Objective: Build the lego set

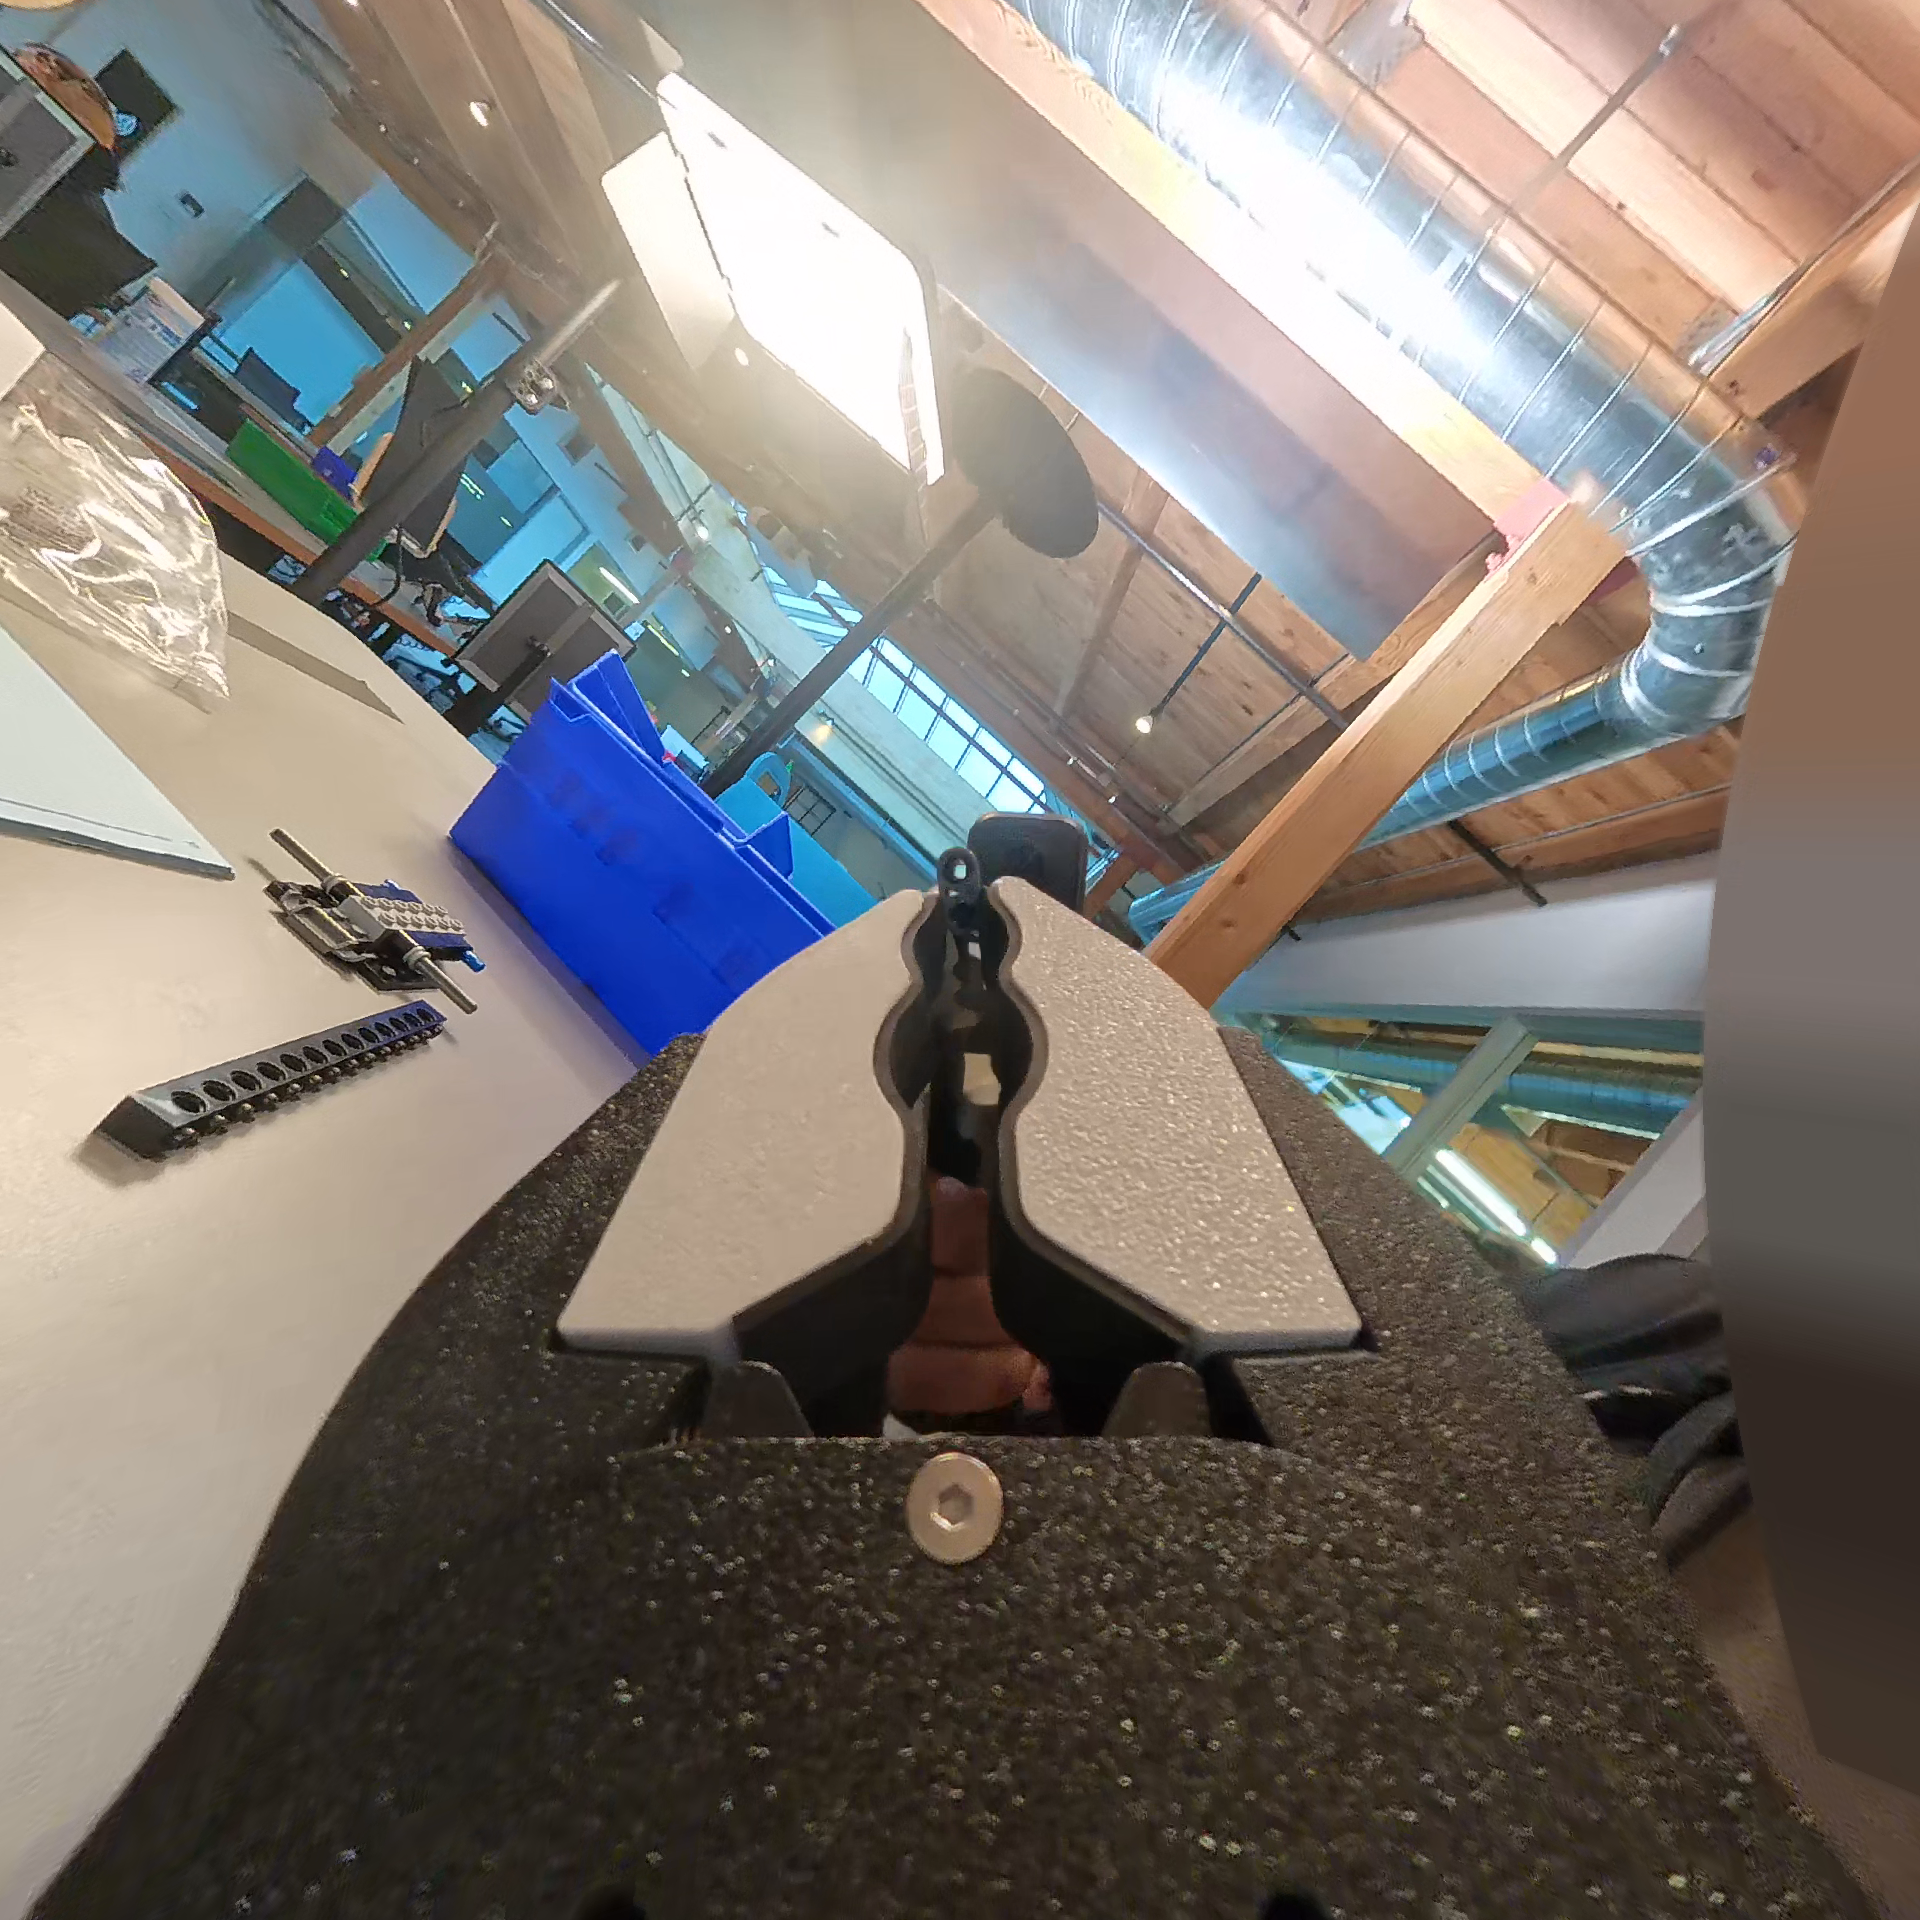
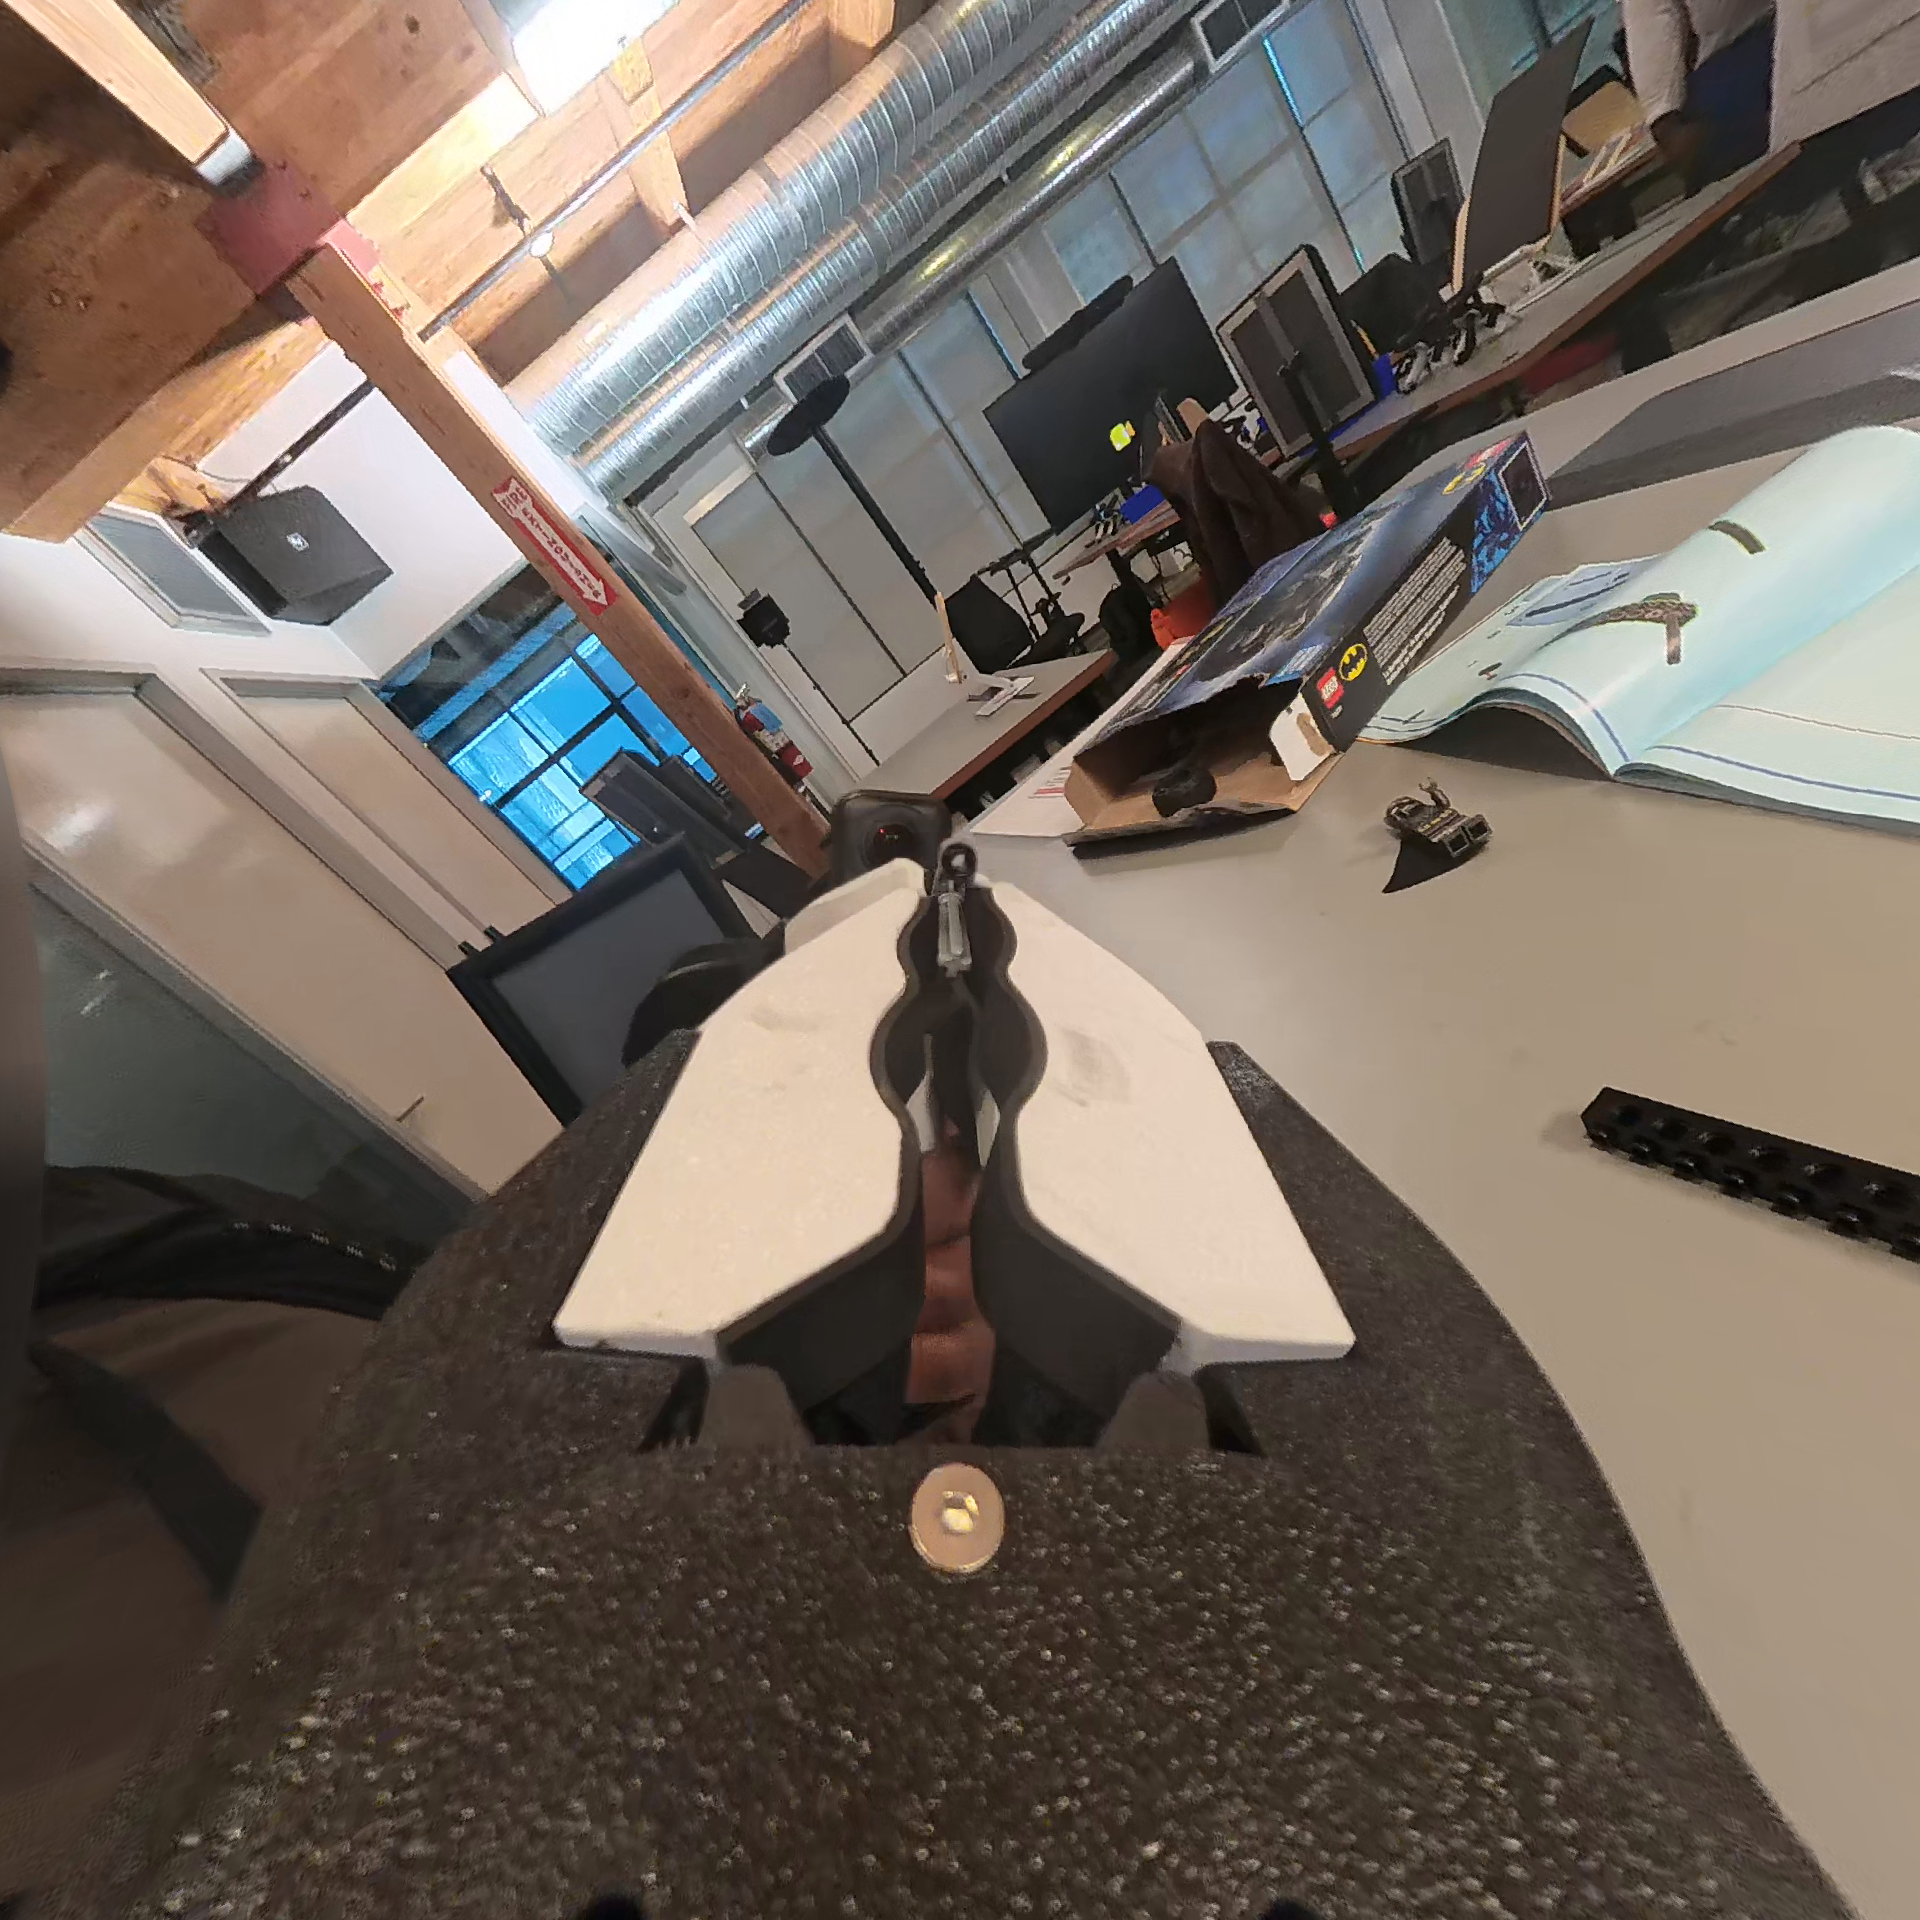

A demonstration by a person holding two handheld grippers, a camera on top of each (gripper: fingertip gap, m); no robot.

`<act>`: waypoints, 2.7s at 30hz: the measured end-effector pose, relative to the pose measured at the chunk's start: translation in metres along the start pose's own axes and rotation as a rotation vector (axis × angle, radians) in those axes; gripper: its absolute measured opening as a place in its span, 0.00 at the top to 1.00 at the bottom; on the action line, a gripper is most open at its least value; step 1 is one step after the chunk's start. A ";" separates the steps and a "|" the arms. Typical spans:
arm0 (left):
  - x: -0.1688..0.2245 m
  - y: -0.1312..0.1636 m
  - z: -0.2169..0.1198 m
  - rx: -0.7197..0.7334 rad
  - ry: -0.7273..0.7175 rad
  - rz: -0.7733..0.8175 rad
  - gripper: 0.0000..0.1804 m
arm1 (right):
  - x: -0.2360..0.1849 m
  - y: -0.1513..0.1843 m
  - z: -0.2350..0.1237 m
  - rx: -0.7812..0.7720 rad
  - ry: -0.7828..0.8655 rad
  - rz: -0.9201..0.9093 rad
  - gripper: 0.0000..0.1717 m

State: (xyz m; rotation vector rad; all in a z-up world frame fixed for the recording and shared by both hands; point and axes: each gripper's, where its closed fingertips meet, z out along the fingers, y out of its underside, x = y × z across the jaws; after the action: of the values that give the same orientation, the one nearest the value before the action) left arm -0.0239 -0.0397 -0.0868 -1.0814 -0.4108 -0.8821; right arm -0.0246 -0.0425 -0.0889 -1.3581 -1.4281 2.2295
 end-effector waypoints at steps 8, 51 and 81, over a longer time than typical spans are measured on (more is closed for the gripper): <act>0.003 0.005 0.002 -0.039 0.006 0.037 0.95 | -0.003 0.004 0.000 -0.073 -0.029 -0.002 0.97; 0.013 -0.001 0.004 -0.044 0.068 0.023 0.95 | -0.011 0.003 0.001 -0.047 -0.032 -0.063 0.97; 0.016 -0.018 -0.001 0.044 0.067 -0.049 0.94 | -0.017 -0.004 0.020 -0.175 -0.058 -0.138 0.97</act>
State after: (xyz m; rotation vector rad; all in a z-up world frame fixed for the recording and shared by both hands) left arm -0.0286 -0.0504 -0.0662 -1.0019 -0.4010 -0.9461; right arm -0.0314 -0.0623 -0.0727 -1.2096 -1.7169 2.1155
